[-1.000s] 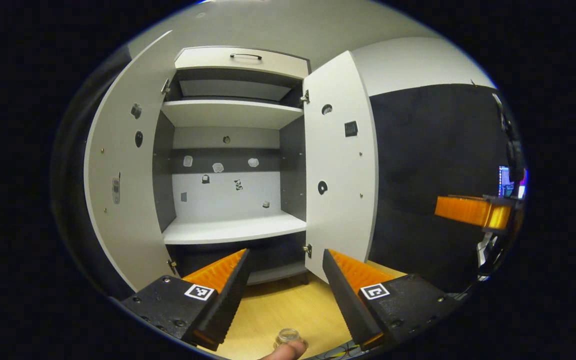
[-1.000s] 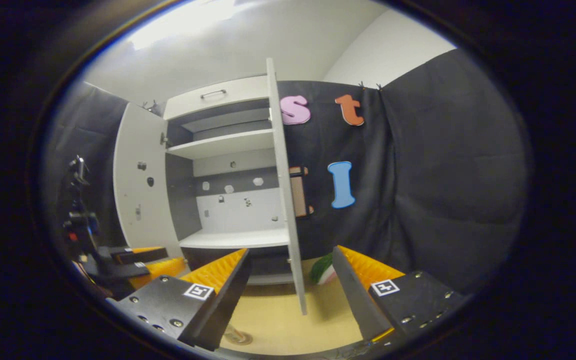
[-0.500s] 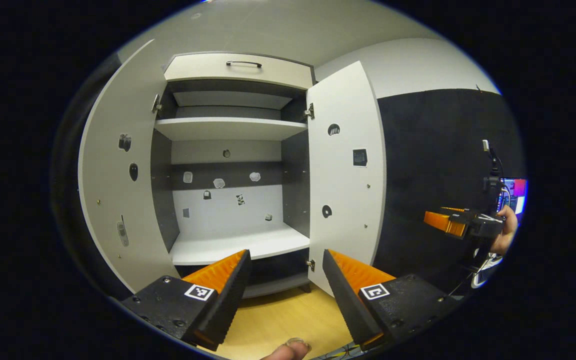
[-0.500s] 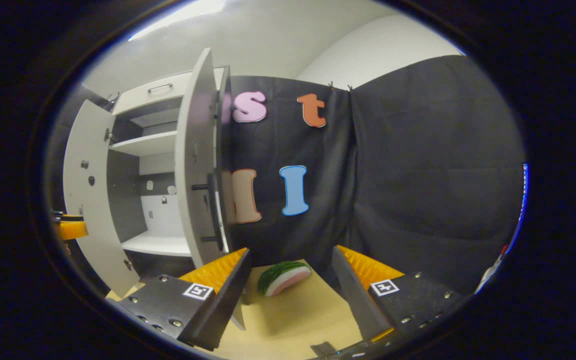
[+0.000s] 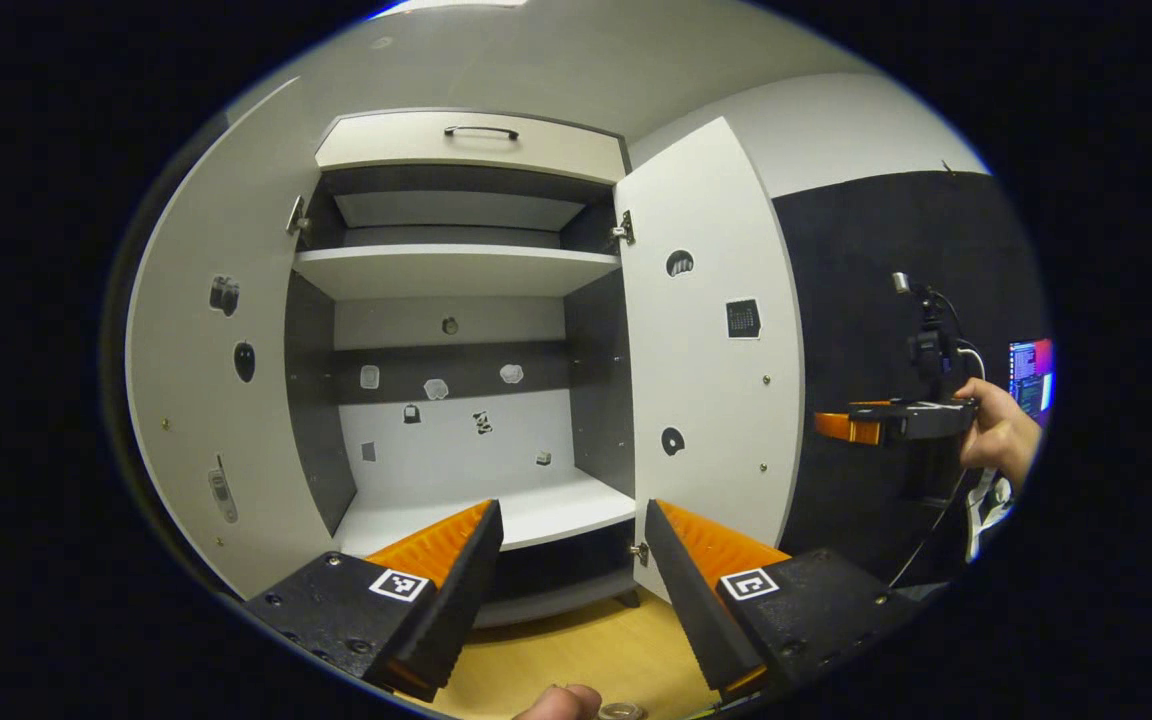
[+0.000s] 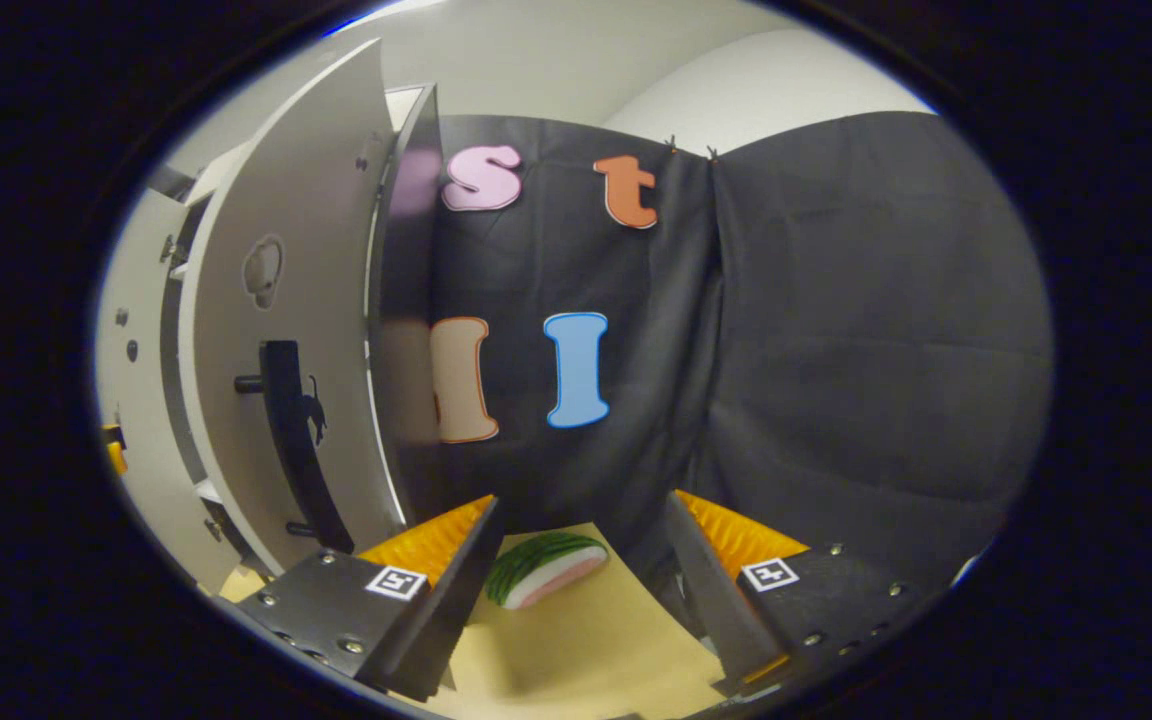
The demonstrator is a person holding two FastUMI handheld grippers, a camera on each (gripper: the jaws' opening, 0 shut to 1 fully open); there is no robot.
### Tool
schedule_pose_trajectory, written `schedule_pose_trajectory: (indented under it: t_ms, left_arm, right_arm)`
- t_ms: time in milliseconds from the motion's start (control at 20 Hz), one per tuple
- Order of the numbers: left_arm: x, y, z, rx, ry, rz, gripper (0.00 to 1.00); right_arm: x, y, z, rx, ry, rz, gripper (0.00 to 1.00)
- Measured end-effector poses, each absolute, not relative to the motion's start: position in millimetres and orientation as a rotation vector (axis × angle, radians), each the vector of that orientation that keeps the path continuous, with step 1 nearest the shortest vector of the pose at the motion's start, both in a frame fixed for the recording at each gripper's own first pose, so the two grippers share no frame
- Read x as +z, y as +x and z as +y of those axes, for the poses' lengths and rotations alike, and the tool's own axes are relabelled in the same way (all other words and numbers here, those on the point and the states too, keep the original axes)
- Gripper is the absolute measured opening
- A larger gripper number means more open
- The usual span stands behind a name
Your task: Grasp the bottle in the cabinet with the left hand and place it on the coaster, then close the right door with the right hand and the left door with the left hand.
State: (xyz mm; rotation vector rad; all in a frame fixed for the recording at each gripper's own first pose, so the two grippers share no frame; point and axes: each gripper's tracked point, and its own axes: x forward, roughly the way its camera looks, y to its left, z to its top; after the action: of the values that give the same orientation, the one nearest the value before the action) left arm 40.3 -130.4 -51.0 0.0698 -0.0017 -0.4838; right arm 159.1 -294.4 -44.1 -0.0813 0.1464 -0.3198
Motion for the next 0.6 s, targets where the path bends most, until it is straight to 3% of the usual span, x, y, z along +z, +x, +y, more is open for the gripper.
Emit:
schedule_pose_trajectory:
  t_ms: [300, 450, 500, 600]
  left_arm:
    - [-54, 39, -135, -0.51, 0.049, 0.006, 0.98]
    - [-58, 37, -121, -0.486, 0.013, 0.03, 0.94]
    - [-58, 36, -117, -0.481, 0.002, 0.034, 0.94]
    - [-59, 33, -106, -0.464, -0.003, 0.04, 0.94]
  right_arm:
    - [-44, 186, -250, -0.218, -0.103, 0.131, 0.99]
    - [-45, 194, -234, -0.19, -0.122, 0.131, 0.98]
    - [-43, 194, -236, -0.197, -0.127, 0.133, 0.89]
    - [-46, 192, -233, -0.198, -0.11, 0.149, 0.89]
